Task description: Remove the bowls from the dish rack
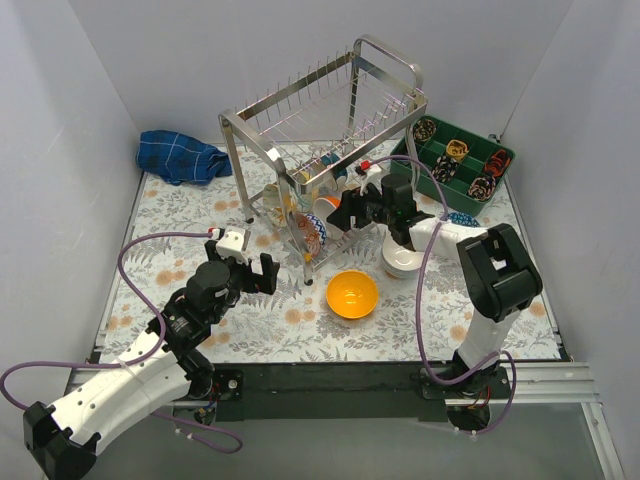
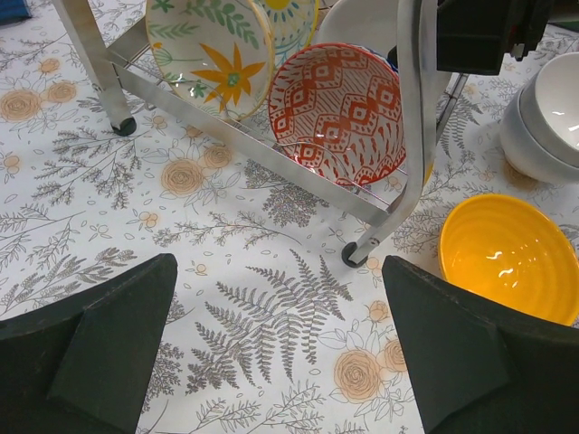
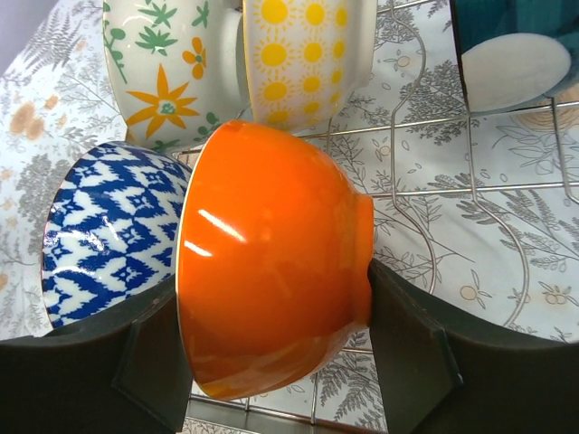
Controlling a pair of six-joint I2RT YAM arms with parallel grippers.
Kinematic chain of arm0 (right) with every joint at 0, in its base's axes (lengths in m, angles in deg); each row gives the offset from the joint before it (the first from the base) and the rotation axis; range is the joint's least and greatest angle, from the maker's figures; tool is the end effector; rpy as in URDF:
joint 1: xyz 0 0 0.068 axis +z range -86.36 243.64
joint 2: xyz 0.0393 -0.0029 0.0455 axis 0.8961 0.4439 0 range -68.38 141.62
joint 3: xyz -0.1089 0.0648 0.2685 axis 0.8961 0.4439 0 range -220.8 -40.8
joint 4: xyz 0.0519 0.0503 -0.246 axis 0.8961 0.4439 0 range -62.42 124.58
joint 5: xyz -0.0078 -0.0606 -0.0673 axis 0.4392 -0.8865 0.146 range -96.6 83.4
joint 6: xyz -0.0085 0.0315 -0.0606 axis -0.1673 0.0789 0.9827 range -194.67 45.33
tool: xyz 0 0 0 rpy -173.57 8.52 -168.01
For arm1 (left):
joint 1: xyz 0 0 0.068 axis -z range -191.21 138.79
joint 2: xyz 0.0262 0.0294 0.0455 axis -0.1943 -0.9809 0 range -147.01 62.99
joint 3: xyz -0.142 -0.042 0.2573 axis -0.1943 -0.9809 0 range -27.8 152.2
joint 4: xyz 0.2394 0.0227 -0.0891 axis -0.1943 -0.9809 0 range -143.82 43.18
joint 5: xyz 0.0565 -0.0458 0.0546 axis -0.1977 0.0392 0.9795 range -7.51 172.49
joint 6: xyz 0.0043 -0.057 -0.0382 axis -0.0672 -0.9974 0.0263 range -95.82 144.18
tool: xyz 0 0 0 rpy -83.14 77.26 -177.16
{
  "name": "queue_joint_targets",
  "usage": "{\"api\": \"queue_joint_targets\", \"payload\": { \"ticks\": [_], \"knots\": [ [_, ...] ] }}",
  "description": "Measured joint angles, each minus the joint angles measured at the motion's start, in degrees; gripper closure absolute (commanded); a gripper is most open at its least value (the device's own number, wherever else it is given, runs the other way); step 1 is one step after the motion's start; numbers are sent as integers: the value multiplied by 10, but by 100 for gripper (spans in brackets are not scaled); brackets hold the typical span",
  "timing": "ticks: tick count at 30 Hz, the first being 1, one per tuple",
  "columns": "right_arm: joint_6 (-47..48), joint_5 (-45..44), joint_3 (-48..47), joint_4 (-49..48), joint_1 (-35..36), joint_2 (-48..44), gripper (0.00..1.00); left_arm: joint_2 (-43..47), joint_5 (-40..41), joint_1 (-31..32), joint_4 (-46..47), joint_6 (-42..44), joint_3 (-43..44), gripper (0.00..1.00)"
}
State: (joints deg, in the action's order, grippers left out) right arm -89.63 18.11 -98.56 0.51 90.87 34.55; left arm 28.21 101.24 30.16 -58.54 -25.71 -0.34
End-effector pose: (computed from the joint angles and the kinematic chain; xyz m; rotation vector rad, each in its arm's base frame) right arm 0.3580 0.2103 0.2286 -0.5125 1.8918 0.9005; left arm 0.1228 -0.0843 0.2659 -0.3732 1.9247 -0.7673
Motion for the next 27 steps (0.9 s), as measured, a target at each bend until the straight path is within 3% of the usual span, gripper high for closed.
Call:
{"api": "queue_joint_targets", "payload": {
  "ticks": [8,27],
  "knots": [
    [46,-84,5,55,12,-58,87,0,-12,0,0,0,0,2],
    [57,-158,46,52,18,-167,98,-10,-59,0,1,0,0,2]
  ]
}}
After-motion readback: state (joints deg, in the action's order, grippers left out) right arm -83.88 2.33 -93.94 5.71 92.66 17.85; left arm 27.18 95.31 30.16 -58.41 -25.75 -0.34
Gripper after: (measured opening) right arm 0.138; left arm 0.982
